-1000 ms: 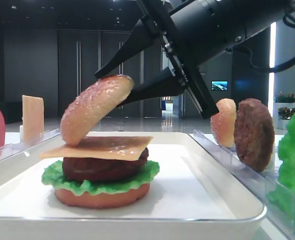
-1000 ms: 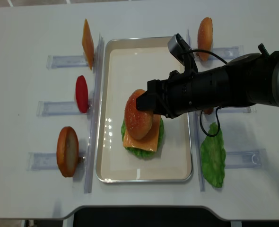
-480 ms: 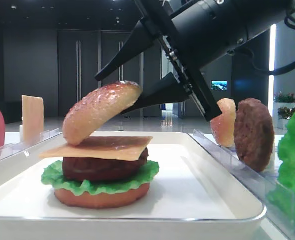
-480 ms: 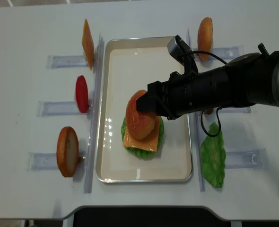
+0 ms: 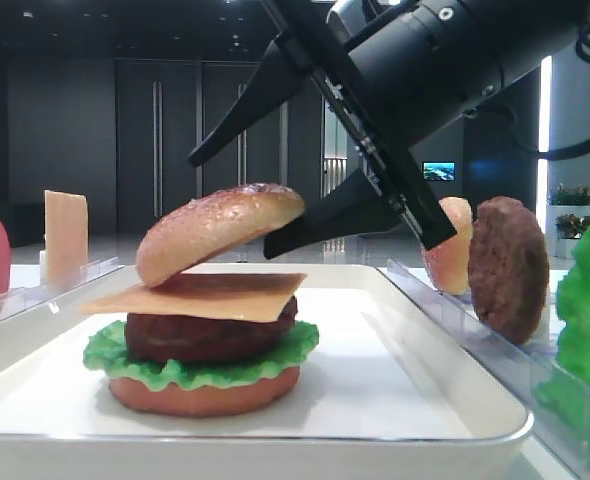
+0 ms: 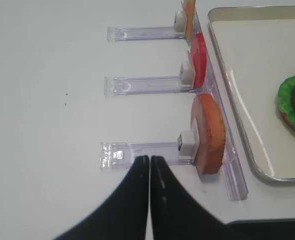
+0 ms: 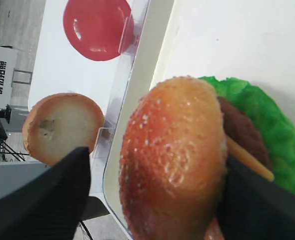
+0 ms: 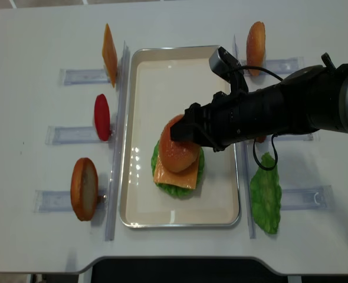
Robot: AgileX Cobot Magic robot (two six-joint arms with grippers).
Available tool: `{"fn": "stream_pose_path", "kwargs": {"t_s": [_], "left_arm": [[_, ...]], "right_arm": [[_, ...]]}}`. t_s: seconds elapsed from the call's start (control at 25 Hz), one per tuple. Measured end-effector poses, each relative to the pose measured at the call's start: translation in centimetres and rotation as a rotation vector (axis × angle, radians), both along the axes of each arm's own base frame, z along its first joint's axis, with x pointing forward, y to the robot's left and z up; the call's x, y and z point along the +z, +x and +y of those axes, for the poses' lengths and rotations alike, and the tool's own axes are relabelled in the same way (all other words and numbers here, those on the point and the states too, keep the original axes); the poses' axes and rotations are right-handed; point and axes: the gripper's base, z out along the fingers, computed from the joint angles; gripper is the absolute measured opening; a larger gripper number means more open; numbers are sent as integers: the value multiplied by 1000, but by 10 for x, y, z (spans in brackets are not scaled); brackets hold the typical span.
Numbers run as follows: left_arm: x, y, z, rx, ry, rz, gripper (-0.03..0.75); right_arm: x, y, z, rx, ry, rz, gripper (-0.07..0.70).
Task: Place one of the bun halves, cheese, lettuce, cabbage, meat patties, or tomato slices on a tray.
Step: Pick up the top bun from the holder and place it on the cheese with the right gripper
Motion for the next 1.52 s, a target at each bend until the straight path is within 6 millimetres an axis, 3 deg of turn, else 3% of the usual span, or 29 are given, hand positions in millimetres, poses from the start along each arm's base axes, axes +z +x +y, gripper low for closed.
{"fn": "stream_pose_path", "kwargs": {"t_s": [0.88, 1.2, 1.52], "left_arm": [[0, 0, 0, 0, 0, 0, -1], [0, 0, 0, 0, 0, 0, -1], [0, 0, 0, 0, 0, 0, -1]], "right_arm": [[-4, -5, -9, 21, -147, 25, 488], [9, -12, -8, 16, -184, -23, 488], [5, -18, -7, 39, -275, -22, 489]]}}
